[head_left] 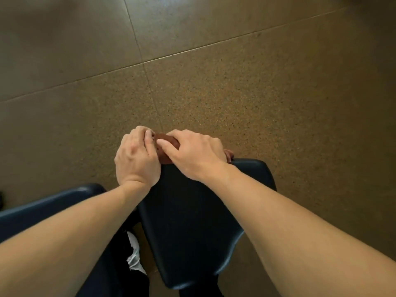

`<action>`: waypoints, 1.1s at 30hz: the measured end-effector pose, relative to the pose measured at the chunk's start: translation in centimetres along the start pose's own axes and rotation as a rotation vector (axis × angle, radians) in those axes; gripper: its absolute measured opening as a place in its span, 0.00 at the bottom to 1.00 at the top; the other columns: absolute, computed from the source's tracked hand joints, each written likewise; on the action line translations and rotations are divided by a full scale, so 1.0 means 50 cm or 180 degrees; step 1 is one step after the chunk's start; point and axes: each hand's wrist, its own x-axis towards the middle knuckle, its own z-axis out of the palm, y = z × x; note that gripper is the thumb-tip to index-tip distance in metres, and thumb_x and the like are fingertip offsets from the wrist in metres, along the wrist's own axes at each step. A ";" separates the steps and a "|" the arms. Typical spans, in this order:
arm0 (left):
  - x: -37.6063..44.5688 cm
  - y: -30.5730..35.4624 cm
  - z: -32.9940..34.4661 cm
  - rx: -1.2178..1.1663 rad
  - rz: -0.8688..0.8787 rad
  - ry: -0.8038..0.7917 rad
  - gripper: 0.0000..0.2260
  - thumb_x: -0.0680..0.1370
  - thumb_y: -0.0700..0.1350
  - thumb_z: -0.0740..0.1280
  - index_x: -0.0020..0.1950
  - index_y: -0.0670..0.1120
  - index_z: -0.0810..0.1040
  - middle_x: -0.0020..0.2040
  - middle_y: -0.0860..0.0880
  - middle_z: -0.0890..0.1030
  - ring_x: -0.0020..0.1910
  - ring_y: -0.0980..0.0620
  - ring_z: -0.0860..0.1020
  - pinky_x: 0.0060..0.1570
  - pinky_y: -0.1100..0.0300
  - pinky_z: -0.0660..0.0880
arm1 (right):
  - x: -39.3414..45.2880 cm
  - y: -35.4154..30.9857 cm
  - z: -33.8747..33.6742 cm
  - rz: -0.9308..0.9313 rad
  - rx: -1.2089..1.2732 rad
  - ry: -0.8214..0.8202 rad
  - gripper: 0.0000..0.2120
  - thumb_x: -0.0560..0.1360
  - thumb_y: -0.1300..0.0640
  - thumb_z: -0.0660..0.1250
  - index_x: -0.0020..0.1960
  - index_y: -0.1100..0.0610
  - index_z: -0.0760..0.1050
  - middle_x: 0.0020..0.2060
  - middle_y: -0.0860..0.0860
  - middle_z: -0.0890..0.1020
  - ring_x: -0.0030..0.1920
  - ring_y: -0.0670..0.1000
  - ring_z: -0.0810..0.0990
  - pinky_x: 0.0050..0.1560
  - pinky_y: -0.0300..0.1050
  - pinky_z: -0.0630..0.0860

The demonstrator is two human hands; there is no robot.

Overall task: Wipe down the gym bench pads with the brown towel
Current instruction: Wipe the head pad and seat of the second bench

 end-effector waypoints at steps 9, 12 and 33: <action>0.001 0.003 0.004 0.0163 -0.0159 -0.0039 0.11 0.84 0.50 0.54 0.49 0.52 0.75 0.44 0.54 0.76 0.46 0.54 0.70 0.50 0.55 0.65 | -0.135 0.230 -0.089 -0.0347 -0.0596 -0.0214 0.29 0.80 0.29 0.47 0.75 0.40 0.69 0.69 0.40 0.77 0.70 0.45 0.75 0.66 0.50 0.74; 0.002 -0.002 0.008 0.0203 -0.0184 -0.0058 0.12 0.84 0.50 0.54 0.49 0.52 0.75 0.44 0.52 0.78 0.46 0.53 0.71 0.49 0.54 0.65 | -0.140 0.236 -0.084 -0.0005 -0.0685 -0.0203 0.32 0.79 0.27 0.44 0.75 0.38 0.68 0.69 0.38 0.77 0.70 0.46 0.74 0.64 0.52 0.74; 0.003 -0.025 -0.014 -0.0117 0.0621 -0.0674 0.20 0.84 0.58 0.51 0.73 0.52 0.68 0.67 0.46 0.76 0.69 0.44 0.71 0.65 0.49 0.66 | -0.188 0.074 0.132 -0.0582 -0.0833 0.1296 0.24 0.86 0.45 0.54 0.81 0.44 0.64 0.81 0.46 0.64 0.83 0.53 0.56 0.81 0.58 0.56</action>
